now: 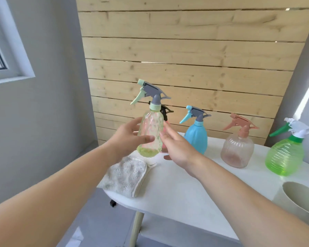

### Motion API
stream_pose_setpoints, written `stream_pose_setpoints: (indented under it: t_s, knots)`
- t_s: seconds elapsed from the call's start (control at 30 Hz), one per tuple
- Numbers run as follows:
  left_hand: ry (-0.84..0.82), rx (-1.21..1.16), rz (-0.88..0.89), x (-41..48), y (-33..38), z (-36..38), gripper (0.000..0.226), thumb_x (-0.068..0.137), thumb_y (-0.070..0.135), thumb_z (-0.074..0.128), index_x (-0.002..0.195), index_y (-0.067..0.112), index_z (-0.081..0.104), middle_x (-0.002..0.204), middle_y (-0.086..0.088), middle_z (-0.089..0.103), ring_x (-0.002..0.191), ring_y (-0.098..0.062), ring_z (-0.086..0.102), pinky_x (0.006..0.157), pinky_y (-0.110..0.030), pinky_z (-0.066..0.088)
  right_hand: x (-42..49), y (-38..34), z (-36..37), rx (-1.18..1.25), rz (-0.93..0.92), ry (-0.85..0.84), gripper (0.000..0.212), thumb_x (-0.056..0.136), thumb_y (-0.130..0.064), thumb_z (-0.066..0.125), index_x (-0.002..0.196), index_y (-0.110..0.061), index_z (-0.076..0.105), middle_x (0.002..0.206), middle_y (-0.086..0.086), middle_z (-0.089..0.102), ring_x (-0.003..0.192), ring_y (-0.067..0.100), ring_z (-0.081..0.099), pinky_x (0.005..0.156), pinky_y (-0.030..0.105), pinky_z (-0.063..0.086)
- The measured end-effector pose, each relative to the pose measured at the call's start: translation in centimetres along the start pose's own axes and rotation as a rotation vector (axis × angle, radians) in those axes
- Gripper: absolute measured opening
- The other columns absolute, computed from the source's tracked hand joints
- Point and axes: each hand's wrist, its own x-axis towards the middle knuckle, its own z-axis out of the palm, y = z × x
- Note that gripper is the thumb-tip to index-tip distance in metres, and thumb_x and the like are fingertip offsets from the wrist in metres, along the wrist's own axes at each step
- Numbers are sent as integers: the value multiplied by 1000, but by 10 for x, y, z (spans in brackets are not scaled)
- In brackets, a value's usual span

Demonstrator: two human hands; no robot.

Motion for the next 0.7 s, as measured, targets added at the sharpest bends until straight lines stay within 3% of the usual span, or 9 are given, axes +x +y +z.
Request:
stream_pose_setpoints:
  t_s: [0.07,0.1,0.17,0.23,0.37,0.43,0.57,0.7]
  knots:
    - [25,2,-11,12,-4,-22,65,84,10,83,137,37,58,113,8,74,99,-6,73,67,-20,57,19,-7,18,8,-16,7,53,105,-43,36,154,-44,17,154,-16,34,124,8,45,117,42,34]
    - [39,-4,-14,19,-8,-31,66,83,9,83,138,36,58,112,8,74,100,-7,73,69,-24,58,30,-9,27,3,-23,10,53,105,-43,35,155,-43,17,152,-12,38,117,8,44,116,43,35]
    - [53,9,-26,31,-17,-44,68,83,9,83,139,38,58,114,9,74,105,-11,73,85,-41,62,47,-9,40,-16,-26,21,53,104,-43,35,154,-37,19,149,-6,43,119,10,46,113,45,38]
    - [52,13,-43,43,-27,-54,66,84,9,83,138,39,58,116,9,74,106,-11,73,94,-48,59,63,-7,51,-34,-22,34,49,104,-41,36,151,-32,23,145,-4,48,123,14,49,109,44,41]
    - [35,-58,-69,60,-49,-62,63,88,6,78,141,33,55,121,5,73,100,-11,74,82,-32,60,88,4,61,-50,-13,34,49,105,-40,35,152,-33,24,147,-3,47,128,17,49,109,42,42]
    - [38,-83,-92,68,-60,-62,62,89,8,77,141,32,54,119,5,72,98,-11,73,80,-31,60,99,11,64,-40,-9,27,48,105,-41,34,152,-38,26,147,-5,48,123,15,50,108,38,41]
    - [22,-87,-132,78,-75,-61,72,87,15,81,148,32,49,126,4,71,110,-17,71,100,-47,56,117,26,71,2,8,13,42,105,-41,34,146,-39,38,139,-1,58,110,14,53,93,31,41]
    - [24,-93,-153,85,-82,-63,94,67,34,87,151,36,44,133,8,67,117,-18,68,106,-53,51,124,33,74,56,51,-12,55,100,-52,33,152,-37,27,150,-6,46,136,16,45,115,43,34]
